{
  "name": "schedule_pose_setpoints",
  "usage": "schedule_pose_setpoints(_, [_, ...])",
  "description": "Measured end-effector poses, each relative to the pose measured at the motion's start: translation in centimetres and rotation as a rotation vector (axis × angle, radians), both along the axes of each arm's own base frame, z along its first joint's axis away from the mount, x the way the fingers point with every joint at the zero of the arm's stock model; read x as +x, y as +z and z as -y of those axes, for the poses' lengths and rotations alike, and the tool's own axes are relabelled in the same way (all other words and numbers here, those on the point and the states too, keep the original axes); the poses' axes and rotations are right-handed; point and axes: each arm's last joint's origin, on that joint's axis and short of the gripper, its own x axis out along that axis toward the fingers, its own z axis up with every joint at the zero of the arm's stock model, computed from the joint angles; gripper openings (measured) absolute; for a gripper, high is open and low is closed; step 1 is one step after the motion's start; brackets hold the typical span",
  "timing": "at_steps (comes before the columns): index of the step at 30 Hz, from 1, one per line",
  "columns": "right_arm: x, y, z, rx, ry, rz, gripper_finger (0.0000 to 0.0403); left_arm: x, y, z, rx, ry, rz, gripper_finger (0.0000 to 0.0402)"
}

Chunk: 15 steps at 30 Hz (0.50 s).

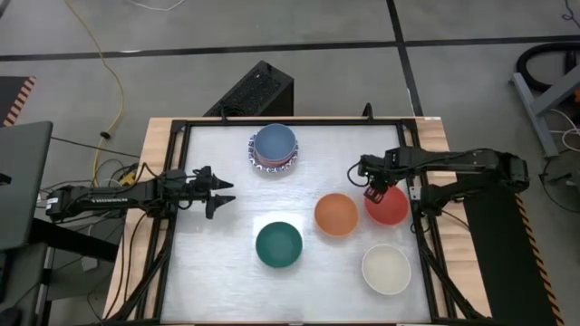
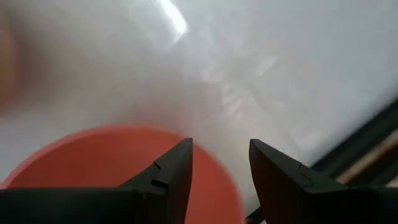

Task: Nest bowls inside each other
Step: Stack the orange bowl on top of the blue bowl

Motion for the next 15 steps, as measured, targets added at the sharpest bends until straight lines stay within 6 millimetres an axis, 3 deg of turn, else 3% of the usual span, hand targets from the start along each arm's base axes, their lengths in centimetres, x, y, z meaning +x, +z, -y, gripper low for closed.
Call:
schedule_pose_setpoints(4, [-0.2, -0.1, 0.3, 0.083, 0.057, -0.003, 0.0177, 0.0, 0.0, 0.0, -0.005, 0.001, -0.003, 0.0235])
schedule_pose_setpoints(15, [-0.7, -0.3, 1.9, 0.095, 0.048, -0.047, 0.0177, 0.0, 0.0, 0.0, 0.037, 0.002, -0.010, 0.0235])
